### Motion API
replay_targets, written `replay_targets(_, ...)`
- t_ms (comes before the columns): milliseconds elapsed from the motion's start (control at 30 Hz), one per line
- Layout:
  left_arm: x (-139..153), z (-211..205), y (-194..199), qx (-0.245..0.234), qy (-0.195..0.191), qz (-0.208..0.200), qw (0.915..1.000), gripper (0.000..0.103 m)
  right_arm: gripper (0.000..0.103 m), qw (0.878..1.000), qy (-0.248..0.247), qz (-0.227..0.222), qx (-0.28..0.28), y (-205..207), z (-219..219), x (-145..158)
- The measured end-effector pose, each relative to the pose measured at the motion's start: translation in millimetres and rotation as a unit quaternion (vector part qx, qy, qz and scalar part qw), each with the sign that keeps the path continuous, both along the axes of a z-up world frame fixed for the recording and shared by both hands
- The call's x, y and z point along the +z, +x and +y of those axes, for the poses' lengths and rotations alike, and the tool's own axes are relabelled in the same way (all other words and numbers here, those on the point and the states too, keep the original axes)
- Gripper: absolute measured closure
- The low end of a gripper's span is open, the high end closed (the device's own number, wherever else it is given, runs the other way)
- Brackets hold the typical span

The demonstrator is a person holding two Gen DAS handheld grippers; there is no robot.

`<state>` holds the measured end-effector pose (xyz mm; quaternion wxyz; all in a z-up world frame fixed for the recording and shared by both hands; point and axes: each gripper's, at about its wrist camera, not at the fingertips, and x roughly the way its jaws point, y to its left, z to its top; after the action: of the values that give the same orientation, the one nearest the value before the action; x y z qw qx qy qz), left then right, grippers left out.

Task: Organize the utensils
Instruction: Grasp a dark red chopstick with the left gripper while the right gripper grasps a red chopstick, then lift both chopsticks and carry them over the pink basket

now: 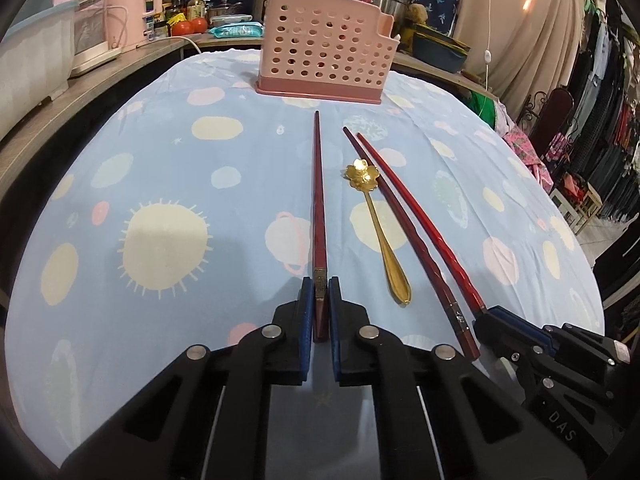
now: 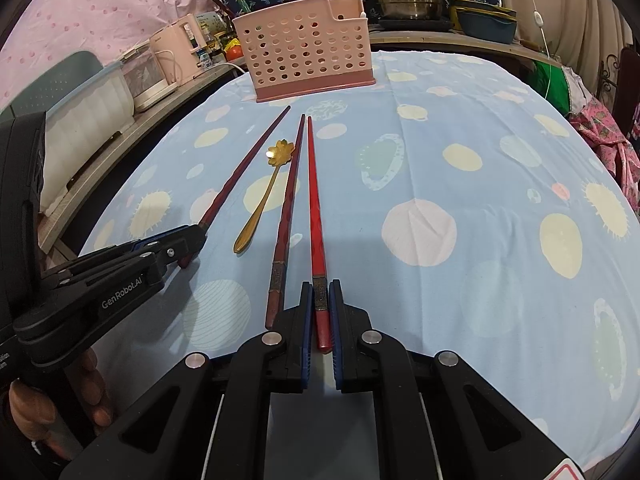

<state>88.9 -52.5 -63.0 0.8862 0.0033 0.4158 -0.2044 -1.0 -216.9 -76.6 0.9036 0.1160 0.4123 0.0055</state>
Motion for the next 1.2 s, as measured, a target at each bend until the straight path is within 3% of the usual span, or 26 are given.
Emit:
replay_targets(367, 31, 18, -7, 0.02, -0.028, -0.015, 0.9993, 0.096, 0.096, 1.0, 0.01, -0.024, -0.001, -5, -4, 20)
replay_targets(833, 86, 27, -5, 0.031, -0.059, -0.056, 0.9962, 0.096, 0.096, 0.993, 0.03, -0.108, -0.028, -5, -31, 88)
replay_targets(1200, 133, 29, 20, 0.04, -0.077, -0.097, 0.9915, 0.096, 0.096, 0.982, 0.03, -0.181, -0.036, 18, -51, 140)
